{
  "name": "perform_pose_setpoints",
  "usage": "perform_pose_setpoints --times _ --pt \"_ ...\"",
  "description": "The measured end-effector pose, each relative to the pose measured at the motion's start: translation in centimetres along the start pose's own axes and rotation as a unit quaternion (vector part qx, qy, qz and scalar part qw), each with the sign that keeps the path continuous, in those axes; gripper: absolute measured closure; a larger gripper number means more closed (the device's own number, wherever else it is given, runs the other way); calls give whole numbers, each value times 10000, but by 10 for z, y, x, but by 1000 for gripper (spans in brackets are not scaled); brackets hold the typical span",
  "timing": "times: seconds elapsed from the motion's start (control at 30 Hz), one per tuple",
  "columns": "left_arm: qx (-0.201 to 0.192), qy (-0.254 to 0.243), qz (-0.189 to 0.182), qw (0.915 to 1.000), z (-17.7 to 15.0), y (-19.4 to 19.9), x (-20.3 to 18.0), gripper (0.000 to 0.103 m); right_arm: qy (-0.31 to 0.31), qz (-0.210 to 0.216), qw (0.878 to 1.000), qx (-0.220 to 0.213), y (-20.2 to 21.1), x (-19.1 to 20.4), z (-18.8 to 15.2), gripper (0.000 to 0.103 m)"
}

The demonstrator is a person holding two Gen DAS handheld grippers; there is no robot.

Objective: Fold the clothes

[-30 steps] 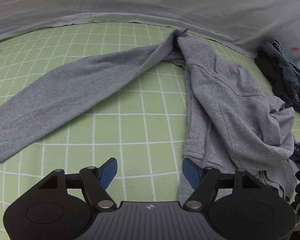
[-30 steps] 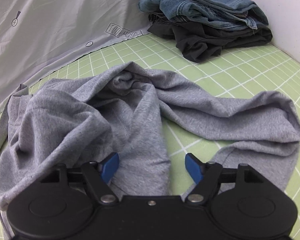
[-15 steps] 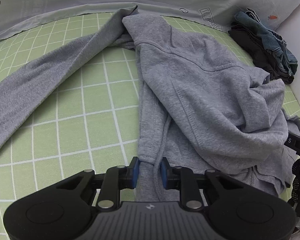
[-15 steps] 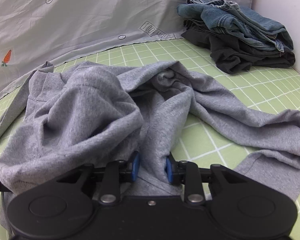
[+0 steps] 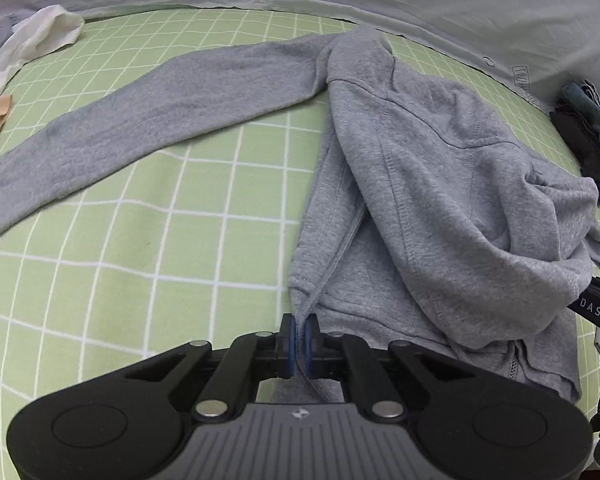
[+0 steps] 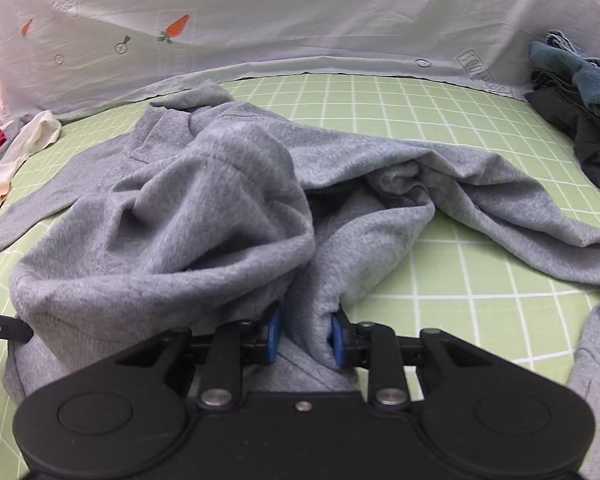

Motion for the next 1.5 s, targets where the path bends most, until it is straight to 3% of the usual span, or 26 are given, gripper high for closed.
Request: perform_pose_setpoints --times 0.13,0.27,0.4,0.43,0.47,0.53,0.6,0.67,0.73,0.87,1.1,1.13,1.17,1.2,1.33,1.5 --pt "38 609 256 9978 -34 27 34 98 222 340 9992 24 13 34 -17 75" --pt "107 844 436 9954 -52 43 42 98 306 498 9982 117 28 45 -32 75" --pt "16 734 580 9956 -47 53 36 95 314 127 9994 103 39 41 -37 67" --pt "-50 694 579 9959 -45 57 35 91 425 72 9991 8 43 44 -34 64" --pt "-117 655 579 9961 -42 61 34 82 535 18 9985 -88 47 46 -31 59" --pt "-311 618 468 9965 -33 69 35 73 756 -91 9967 -279 56 50 -25 53" --pt "-504 631 254 9964 -17 75 31 67 977 -200 9939 -469 65 55 -20 39" --pt "-629 649 -36 9959 -3 79 25 54 1195 -305 9902 -656 75 60 -14 35" --pt "-663 697 -302 9949 8 78 21 51 1364 -222 9881 -682 73 73 -10 32" --pt "-343 736 -727 9940 18 56 6 51 1541 -83 9858 -669 66 91 -6 32" --pt "326 492 -1045 9928 8 13 -14 54 1052 34 9939 -317 38 95 -9 46" --pt "403 452 -1045 9927 6 7 -15 63 981 50 9948 -267 34 96 -10 53" --pt "481 411 -1045 9925 5 2 -16 80 911 67 9956 -217 30 96 -10 80" --pt "496 369 -1095 9921 5 0 -18 85 841 82 9963 -172 27 97 -10 96" --pt "138 40 -1333 9910 24 8 -29 93 567 -52 9968 -553 31 88 19 100" --pt "-642 -56 -1534 9861 85 28 -42 93 197 -249 9941 -1038 35 74 59 100"
Point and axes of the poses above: each gripper's, at about its wrist camera, not at the fingertips, and y roughly against the way its jaws point, x to its left, z to its top, the point moved 9 cm from there along -y, roughly the way its jaws point, and after that the axes turned 6 degrees about -x, right-handed, at the moved point
